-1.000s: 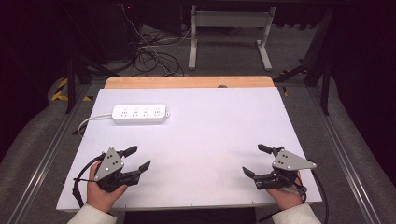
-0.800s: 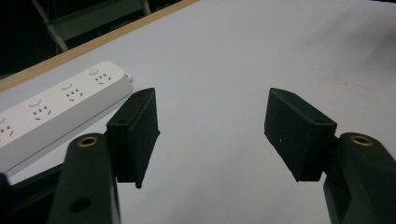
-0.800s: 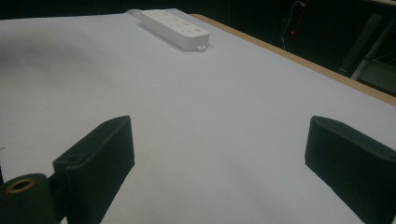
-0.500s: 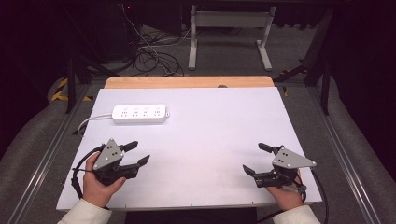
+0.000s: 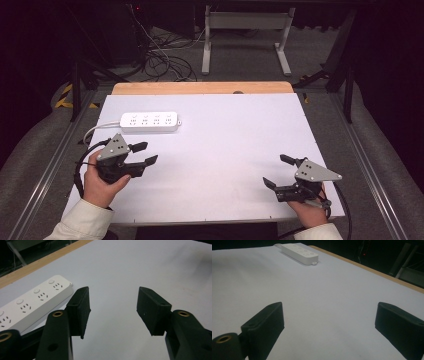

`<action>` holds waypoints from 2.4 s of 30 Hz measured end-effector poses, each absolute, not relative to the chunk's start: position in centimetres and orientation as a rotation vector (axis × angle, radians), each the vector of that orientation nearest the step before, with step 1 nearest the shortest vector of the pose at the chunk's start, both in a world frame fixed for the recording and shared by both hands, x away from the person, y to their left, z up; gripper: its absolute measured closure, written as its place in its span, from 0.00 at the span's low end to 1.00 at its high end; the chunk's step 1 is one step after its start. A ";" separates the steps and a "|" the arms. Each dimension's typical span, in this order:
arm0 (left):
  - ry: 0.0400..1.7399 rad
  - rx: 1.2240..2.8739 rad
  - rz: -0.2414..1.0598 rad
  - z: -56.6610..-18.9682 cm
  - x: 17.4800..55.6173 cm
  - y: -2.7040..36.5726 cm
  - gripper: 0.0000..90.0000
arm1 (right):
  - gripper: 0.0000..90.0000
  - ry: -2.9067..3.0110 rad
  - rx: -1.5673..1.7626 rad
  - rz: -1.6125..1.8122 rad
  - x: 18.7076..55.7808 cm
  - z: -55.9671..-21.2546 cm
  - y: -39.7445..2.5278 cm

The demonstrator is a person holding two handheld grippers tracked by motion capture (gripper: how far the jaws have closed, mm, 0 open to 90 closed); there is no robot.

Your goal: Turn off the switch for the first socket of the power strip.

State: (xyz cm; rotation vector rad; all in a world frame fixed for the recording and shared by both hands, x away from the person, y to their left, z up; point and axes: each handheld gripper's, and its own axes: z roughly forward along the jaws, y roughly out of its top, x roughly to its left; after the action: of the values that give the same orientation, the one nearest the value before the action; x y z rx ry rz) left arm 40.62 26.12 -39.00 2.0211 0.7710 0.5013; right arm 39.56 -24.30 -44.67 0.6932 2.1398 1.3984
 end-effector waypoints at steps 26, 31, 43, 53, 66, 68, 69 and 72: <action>0.789 2.093 0.521 -36.3 44.5 27.2 0.59 | 0.10 2.157 0.671 1.409 38.8 -44.8 -24.1; 0.880 2.092 0.513 -35.7 46.0 28.0 0.60 | 0.10 2.159 0.672 1.410 38.9 -44.9 -24.1; 1.018 2.092 0.511 -35.3 49.9 30.1 0.72 | 0.10 2.158 0.673 1.412 38.8 -44.9 -24.1; 1.149 2.061 0.488 -36.8 53.8 32.2 0.84 | 0.10 2.161 0.675 1.417 38.9 -45.0 -24.1; 1.294 1.986 0.467 -39.4 56.9 33.4 1.00 | 0.10 2.177 0.672 1.419 39.0 -45.1 -24.0; 1.311 1.978 0.473 -39.7 57.2 33.5 1.00 | 0.10 2.175 0.672 1.420 39.0 -45.1 -24.0; 1.318 1.975 0.476 -39.9 57.4 33.5 1.00 | 0.10 2.175 0.670 1.421 39.0 -45.1 -24.0; 1.351 1.949 0.471 -40.3 57.8 33.7 1.00 | 0.10 2.176 0.669 1.422 39.0 -45.1 -24.0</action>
State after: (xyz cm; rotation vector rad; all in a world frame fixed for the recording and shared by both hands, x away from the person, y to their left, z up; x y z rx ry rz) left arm 57.79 33.73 -40.30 1.9492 1.3510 0.4708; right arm 39.01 -23.98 -45.11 0.6689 2.1763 1.4220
